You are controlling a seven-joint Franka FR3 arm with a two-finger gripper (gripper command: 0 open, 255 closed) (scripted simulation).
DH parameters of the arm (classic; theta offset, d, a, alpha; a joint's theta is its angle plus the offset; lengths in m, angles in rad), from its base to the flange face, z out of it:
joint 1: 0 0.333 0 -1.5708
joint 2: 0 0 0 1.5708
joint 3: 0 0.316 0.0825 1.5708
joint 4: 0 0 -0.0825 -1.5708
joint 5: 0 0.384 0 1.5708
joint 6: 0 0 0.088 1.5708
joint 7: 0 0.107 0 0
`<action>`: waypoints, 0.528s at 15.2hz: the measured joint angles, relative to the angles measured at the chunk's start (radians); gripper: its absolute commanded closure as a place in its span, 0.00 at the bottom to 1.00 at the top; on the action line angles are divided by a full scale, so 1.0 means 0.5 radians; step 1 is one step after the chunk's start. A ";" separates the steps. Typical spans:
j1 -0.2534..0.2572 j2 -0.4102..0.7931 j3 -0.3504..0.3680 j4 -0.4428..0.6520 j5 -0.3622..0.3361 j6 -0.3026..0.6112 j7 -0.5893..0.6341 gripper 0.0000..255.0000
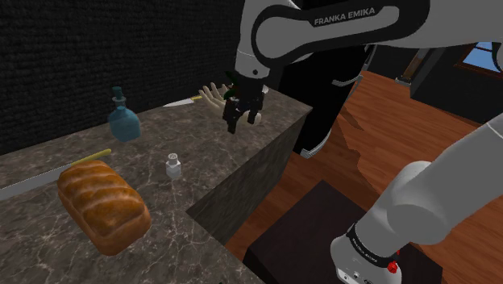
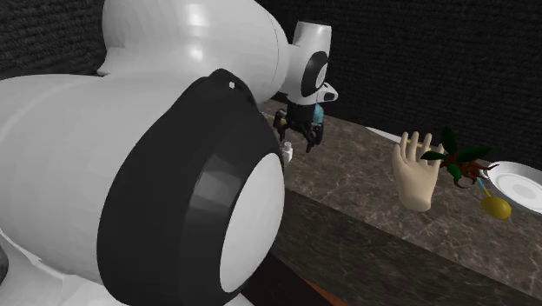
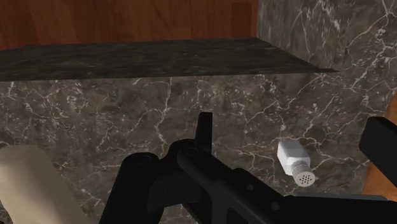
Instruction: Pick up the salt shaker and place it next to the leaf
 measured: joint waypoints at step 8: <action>0.063 0.579 0.105 0.335 -0.193 0.245 0.215 0.00</action>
